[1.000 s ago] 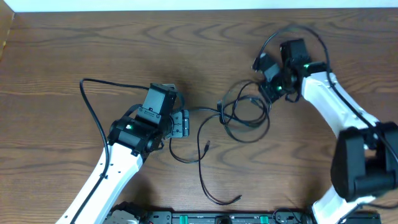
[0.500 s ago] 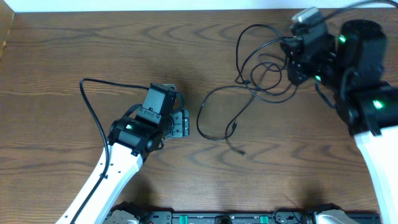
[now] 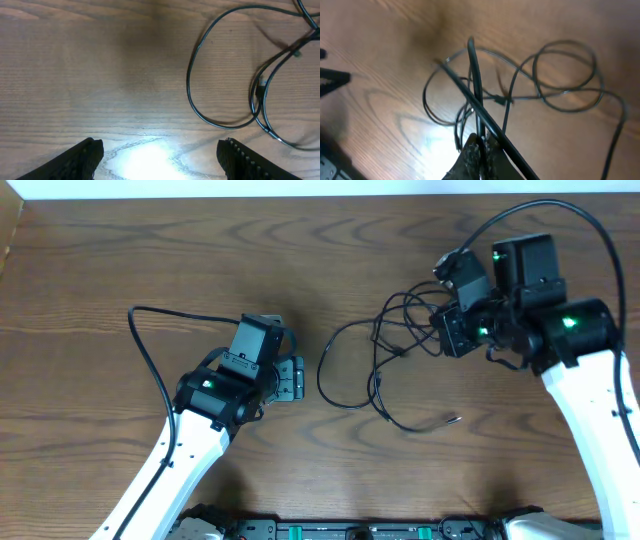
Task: Untangle cables
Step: 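Grasp a black cable with the right gripper and pull it up-right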
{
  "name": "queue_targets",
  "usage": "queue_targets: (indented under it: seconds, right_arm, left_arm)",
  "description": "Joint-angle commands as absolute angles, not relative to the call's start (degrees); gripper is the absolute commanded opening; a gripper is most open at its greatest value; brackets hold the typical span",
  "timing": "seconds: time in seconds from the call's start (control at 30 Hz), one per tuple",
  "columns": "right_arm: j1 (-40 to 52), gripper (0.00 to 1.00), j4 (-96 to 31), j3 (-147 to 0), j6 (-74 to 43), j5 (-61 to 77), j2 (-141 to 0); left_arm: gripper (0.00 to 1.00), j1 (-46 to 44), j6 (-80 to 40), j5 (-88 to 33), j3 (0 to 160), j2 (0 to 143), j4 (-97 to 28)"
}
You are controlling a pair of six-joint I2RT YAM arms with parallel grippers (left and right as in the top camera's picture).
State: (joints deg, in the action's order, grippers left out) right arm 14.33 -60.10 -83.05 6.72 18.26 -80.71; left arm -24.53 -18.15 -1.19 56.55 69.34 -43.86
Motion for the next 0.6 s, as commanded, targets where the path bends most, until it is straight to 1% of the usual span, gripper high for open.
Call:
queue_targets:
  seconds: [0.0,0.17,0.37,0.47,0.57]
  right_arm:
    - [14.66,0.01,-60.20,-83.02,5.80,19.42,-81.80]
    - [15.46,0.01,-60.71,-83.02,5.85,24.32,-82.65]
    - [18.87,0.01,-64.14,-83.02,6.50,26.00,-82.91]
    - [21.28,0.01,-65.95,-83.02,7.81,23.44,-83.29]
    - [22.83,0.01,-66.48,-82.94,7.79,14.59,-83.81]
  left_arm:
    - [0.79,-24.71,-17.85,-0.91,55.68,69.45,-43.99]
    - [0.78,-24.71,-17.85,-0.89,55.66,69.45,-43.81]
    - [0.79,-24.71,-17.85,-0.89,55.66,69.45,-43.35]
    - [0.78,-24.71,-17.82,-0.89,55.68,69.45,-43.38]
    - [0.78,-24.71,-17.82,-0.89,55.66,69.45,-43.38]
